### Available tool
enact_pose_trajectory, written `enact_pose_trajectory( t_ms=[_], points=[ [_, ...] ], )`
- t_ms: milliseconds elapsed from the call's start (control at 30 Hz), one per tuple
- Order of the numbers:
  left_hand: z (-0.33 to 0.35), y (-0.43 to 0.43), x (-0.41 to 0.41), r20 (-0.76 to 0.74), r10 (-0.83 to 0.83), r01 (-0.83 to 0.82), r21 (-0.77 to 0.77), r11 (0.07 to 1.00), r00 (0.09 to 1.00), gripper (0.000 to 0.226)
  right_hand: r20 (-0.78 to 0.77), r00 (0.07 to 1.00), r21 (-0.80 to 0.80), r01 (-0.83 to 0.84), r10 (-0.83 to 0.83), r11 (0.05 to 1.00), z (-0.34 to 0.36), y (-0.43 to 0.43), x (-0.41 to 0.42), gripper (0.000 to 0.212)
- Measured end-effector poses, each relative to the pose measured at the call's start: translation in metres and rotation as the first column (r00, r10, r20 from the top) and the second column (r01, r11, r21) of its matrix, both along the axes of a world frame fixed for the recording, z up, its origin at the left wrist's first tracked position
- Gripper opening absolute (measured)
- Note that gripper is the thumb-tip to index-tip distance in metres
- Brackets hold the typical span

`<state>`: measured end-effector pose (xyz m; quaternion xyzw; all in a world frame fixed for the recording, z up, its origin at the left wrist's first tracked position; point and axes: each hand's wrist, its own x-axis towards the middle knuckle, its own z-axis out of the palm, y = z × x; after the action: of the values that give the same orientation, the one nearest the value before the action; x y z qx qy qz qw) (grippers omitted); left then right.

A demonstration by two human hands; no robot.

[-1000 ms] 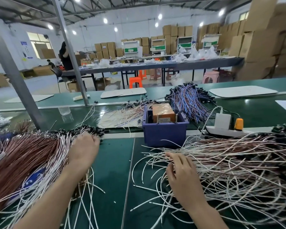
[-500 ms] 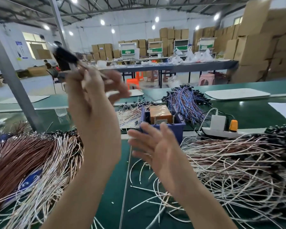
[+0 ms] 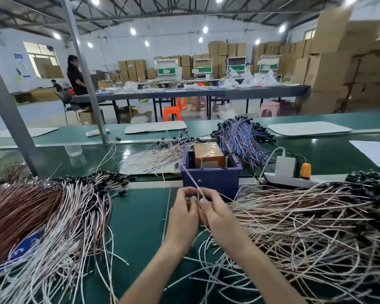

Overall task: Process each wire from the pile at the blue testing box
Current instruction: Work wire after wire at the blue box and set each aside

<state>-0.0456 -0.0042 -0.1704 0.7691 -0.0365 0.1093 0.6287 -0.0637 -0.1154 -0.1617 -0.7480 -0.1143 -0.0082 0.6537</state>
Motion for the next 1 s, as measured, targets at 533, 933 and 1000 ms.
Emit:
enact_pose_trajectory(
  t_ms=[533,933,1000],
  points=[
    [-0.028,0.002,0.023,-0.093,0.034,-0.070,-0.416,0.907,0.995,0.029,-0.215,0.976,0.142,0.059,-0.028,0.988,-0.047,-0.026,0.025,0.047],
    [-0.025,0.029,0.036,-0.294,0.099,-0.285,-0.701,0.654,0.951,0.035,-0.190,0.977,0.297,0.150,-0.095,0.943,-0.047,-0.045,0.031,0.090],
    [-0.025,0.029,0.033,-0.229,0.190,-0.284,-0.515,0.809,0.955,0.039,-0.172,0.978,0.336,0.171,-0.118,0.926,-0.044,-0.049,0.030,0.087]
  ],
)
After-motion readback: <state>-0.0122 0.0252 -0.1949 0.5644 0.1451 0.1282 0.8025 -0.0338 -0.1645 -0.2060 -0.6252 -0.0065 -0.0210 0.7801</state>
